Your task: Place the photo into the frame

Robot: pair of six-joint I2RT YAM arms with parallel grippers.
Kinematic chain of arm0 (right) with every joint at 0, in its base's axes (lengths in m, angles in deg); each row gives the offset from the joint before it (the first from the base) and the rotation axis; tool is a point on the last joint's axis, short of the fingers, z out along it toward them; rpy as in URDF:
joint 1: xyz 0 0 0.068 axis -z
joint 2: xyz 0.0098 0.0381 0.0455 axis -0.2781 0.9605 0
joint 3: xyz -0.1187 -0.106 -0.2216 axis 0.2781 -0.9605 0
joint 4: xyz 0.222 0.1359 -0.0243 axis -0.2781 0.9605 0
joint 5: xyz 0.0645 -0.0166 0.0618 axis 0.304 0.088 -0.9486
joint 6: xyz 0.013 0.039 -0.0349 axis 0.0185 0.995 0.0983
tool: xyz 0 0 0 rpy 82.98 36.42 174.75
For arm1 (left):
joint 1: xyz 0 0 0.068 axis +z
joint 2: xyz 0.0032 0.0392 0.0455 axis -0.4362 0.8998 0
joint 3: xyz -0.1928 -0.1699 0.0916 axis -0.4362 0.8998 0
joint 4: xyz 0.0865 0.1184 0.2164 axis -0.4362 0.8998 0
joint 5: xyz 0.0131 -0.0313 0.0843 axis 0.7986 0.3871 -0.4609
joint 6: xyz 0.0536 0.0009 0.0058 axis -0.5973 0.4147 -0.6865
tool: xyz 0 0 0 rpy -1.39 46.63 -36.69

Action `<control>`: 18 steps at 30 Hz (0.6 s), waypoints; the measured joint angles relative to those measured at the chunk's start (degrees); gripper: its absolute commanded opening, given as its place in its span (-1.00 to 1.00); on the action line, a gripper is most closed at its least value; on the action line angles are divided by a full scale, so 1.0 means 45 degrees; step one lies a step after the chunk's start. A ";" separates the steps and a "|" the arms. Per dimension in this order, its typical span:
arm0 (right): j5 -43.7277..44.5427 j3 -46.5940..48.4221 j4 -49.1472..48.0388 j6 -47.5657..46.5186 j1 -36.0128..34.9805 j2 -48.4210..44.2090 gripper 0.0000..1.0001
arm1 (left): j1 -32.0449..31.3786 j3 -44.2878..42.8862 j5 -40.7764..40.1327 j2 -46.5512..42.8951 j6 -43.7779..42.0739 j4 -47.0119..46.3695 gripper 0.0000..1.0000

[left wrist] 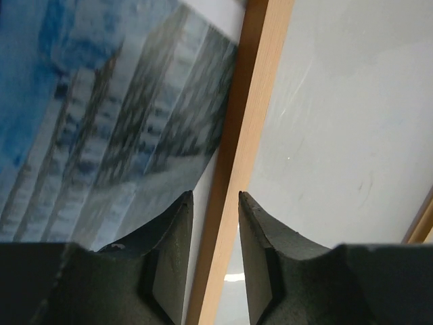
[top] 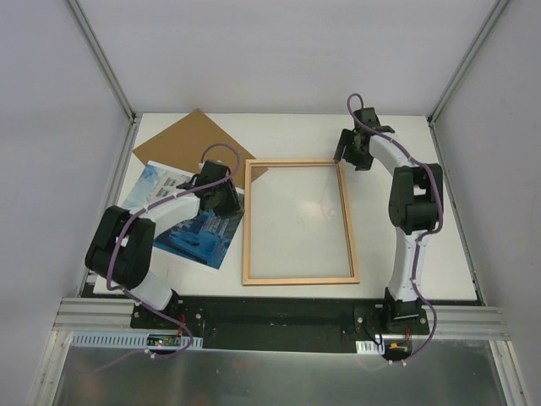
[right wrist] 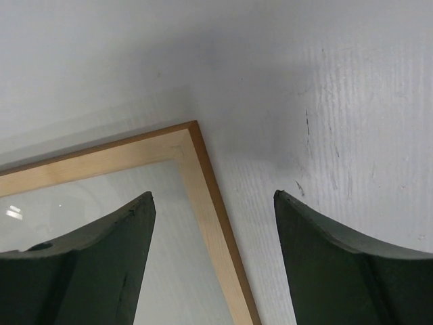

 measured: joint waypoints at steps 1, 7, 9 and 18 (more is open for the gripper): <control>-0.0005 0.0165 0.0107 -0.0019 0.0000 0.0306 0.47 | -0.0165 0.0398 -0.0131 -0.0350 0.0078 0.0053 -0.34; 0.0019 0.0544 0.0607 -0.0277 0.0024 0.0928 0.48 | -0.1418 0.2535 -0.0816 -0.2317 0.0597 0.0311 -0.32; 0.0019 0.0753 0.0665 -0.0321 0.0024 0.0928 0.49 | -0.1758 0.2948 -0.0884 -0.2603 0.0709 0.0330 -0.33; 0.0034 0.1530 0.0670 -0.0330 0.0000 0.1171 0.48 | -0.2225 0.3356 -0.1103 -0.2861 0.0996 0.0165 -0.37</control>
